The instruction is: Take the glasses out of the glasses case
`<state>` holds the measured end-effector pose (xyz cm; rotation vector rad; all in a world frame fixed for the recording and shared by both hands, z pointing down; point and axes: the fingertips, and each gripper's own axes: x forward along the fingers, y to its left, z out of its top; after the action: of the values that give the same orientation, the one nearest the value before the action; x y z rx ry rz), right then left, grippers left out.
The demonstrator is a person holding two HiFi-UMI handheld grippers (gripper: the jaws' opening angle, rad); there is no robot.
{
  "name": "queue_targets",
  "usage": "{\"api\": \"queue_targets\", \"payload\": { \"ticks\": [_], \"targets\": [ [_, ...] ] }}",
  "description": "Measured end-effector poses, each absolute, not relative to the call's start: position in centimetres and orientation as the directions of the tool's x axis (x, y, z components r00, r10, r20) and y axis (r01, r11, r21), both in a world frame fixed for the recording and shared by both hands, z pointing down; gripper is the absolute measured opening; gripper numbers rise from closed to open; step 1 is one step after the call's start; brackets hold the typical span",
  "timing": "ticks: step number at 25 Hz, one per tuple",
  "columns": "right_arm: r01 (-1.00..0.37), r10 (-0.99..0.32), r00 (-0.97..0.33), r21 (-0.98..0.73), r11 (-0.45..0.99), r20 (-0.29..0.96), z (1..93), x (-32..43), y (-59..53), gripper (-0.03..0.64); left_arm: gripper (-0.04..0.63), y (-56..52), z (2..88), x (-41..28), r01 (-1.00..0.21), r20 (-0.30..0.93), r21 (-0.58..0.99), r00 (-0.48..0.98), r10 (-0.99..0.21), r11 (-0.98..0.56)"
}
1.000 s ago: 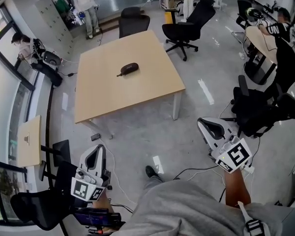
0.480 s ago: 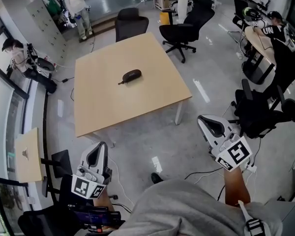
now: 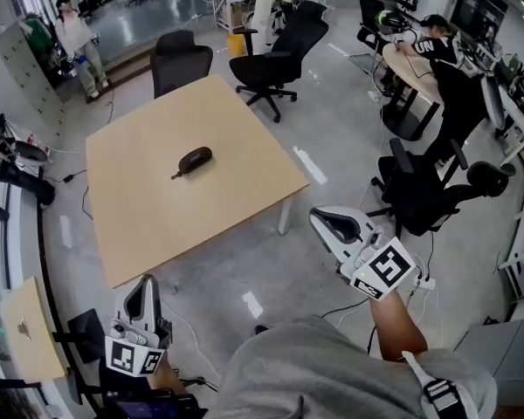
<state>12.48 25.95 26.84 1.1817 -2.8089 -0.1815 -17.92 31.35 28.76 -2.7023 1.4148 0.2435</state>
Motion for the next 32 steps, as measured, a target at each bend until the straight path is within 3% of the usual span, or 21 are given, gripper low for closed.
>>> {"api": "queue_targets", "payload": {
  "ticks": [10, 32],
  "targets": [
    [-0.701, -0.714, -0.697, 0.146, 0.698, 0.068, 27.7, 10.9, 21.5, 0.008, 0.006, 27.6, 30.5, -18.9, -0.821, -0.191, 0.047, 0.552, -0.811, -0.57],
    [-0.554, -0.562, -0.825, 0.111, 0.825, 0.057, 27.0, 10.9, -4.0, 0.008, 0.006, 5.4, 28.9, -15.5, -0.898, -0.17, 0.043, 0.426, -0.888, -0.439]
  ]
}}
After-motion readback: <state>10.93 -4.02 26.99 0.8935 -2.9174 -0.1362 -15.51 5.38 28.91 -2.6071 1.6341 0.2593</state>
